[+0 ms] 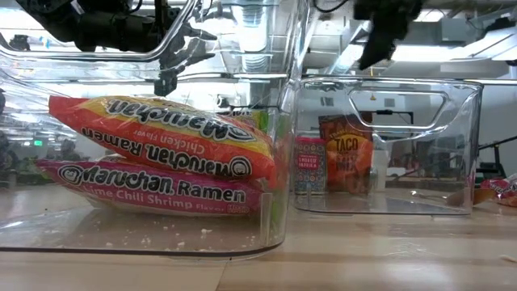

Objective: Pick & Place Food Item
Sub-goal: Put the bottom red noodle pack into the left transparent bin

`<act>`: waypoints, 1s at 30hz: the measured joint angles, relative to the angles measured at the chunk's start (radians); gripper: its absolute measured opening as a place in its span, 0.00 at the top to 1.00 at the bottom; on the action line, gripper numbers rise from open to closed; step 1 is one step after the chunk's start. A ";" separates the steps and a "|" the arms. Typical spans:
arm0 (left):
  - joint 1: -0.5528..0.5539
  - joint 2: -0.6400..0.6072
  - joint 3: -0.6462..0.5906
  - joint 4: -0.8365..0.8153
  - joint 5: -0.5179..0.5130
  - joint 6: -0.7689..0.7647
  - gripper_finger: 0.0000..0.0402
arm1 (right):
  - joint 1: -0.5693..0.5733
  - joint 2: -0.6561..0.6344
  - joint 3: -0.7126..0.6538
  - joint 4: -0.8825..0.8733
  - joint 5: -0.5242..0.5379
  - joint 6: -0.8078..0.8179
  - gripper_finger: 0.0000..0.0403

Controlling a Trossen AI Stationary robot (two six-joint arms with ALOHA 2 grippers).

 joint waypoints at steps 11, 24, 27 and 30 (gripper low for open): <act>0.000 0.000 0.000 0.002 -0.005 0.024 0.72 | 0.077 -0.100 0.000 -0.421 -0.077 0.199 0.62; -0.007 0.000 0.000 0.004 -0.012 0.048 0.72 | 0.100 -0.074 -0.251 -0.433 -0.175 0.249 0.62; -0.019 0.000 0.000 0.004 -0.028 0.057 0.72 | 0.100 -0.032 -0.353 -0.372 -0.187 0.229 0.62; -0.024 0.000 0.000 0.004 -0.029 0.057 0.72 | 0.100 0.015 -0.412 -0.305 -0.192 0.222 0.62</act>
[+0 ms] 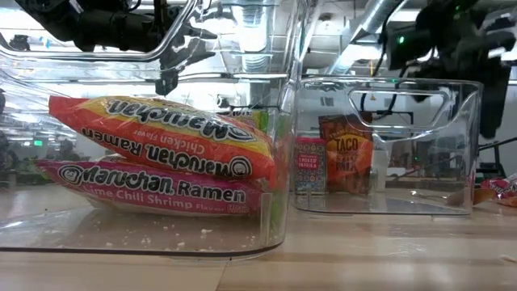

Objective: Pick & Place Food Item
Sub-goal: Put the bottom red noodle pack into the left transparent bin

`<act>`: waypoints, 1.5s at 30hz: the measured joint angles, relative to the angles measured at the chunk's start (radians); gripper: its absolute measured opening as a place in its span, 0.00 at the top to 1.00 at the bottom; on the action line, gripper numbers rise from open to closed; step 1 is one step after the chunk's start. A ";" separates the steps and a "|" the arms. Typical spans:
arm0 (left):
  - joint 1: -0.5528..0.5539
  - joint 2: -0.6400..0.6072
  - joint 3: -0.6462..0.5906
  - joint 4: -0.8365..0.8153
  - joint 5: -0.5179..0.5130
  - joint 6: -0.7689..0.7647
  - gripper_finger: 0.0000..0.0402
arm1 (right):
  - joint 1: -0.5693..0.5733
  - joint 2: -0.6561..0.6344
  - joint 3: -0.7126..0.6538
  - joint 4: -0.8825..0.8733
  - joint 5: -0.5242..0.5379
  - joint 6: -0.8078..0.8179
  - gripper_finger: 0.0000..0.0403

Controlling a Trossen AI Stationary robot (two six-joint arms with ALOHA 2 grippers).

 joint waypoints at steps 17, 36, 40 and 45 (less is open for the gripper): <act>0.000 0.000 0.000 0.000 -0.004 -0.016 0.72 | -0.107 0.083 -0.059 0.092 0.040 -0.001 0.70; 0.000 0.000 0.000 -0.001 -0.003 -0.008 0.72 | -0.135 0.227 -0.077 0.103 0.010 -0.006 0.71; 0.000 0.000 0.000 -0.001 -0.003 -0.008 0.72 | -0.135 0.254 -0.078 0.103 0.015 -0.005 0.71; 0.000 0.000 0.000 -0.001 -0.003 -0.008 0.72 | -0.138 0.255 -0.078 0.102 0.039 0.003 0.71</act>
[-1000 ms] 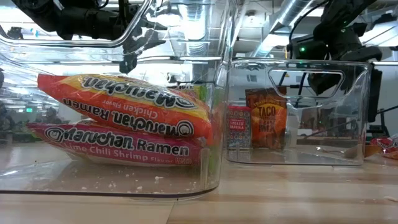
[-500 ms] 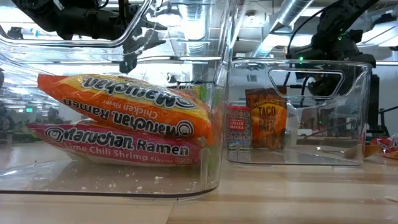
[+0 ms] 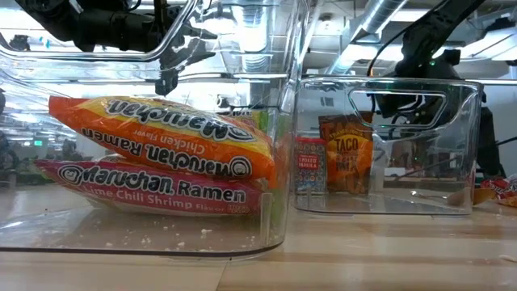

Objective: Pick & Place Food Item
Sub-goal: Put the bottom red noodle pack into the left transparent bin

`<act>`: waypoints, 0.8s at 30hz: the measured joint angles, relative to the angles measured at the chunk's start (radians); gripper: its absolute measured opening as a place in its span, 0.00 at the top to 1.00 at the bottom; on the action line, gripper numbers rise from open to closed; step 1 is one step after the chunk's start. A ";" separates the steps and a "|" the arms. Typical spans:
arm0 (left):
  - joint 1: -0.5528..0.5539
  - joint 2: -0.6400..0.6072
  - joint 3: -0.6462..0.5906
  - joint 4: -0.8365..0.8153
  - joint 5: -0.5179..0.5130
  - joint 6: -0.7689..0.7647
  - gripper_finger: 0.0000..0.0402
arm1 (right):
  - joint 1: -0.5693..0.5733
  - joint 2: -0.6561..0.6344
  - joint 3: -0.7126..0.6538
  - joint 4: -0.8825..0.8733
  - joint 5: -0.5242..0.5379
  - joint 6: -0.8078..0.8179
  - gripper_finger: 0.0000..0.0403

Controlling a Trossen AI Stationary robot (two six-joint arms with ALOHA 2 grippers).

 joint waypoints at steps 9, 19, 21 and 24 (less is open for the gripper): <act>0.000 0.000 0.000 0.000 0.001 0.001 0.72 | 0.031 0.000 0.000 0.000 0.002 0.007 0.71; 0.000 0.000 0.000 0.000 0.003 0.002 0.72 | 0.080 0.051 -0.001 0.001 0.002 0.008 0.71; 0.000 0.000 0.000 0.000 0.003 0.001 0.72 | 0.085 0.068 -0.001 0.001 0.002 0.007 0.71; 0.000 0.000 0.000 0.000 0.002 0.001 0.72 | 0.094 0.080 -0.001 0.001 0.002 0.004 0.71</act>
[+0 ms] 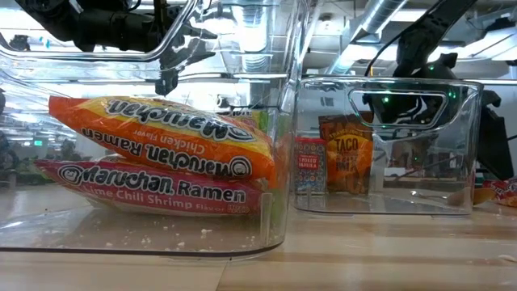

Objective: Pick & Place Food Item
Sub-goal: Put the bottom red noodle pack into the left transparent bin

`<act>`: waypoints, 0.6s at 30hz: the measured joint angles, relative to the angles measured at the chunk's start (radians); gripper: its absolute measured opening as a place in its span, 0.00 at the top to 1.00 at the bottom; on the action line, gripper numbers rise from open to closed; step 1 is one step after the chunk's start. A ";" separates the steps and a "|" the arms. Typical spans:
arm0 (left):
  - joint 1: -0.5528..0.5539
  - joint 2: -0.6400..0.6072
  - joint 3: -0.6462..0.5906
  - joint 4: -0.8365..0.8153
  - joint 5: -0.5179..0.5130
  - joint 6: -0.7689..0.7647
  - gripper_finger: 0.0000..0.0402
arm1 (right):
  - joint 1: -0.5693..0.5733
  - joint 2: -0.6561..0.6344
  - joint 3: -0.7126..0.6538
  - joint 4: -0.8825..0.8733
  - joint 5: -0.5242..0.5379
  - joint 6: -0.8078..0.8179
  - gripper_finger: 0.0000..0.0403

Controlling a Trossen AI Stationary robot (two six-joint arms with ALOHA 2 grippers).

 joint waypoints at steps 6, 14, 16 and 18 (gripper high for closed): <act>0.000 0.000 0.000 0.000 -0.004 -0.001 0.72 | 0.000 0.002 0.005 -0.004 -0.001 -0.003 0.71; 0.000 0.000 0.000 0.000 -0.004 -0.001 0.72 | 0.000 -0.087 0.009 -0.007 0.065 0.026 0.71; 0.000 0.000 0.000 0.000 -0.004 -0.001 0.72 | 0.000 -0.097 0.009 -0.007 0.083 0.038 0.71; 0.000 0.000 0.000 0.000 -0.003 -0.001 0.72 | 0.000 -0.092 0.009 -0.005 0.093 0.040 0.71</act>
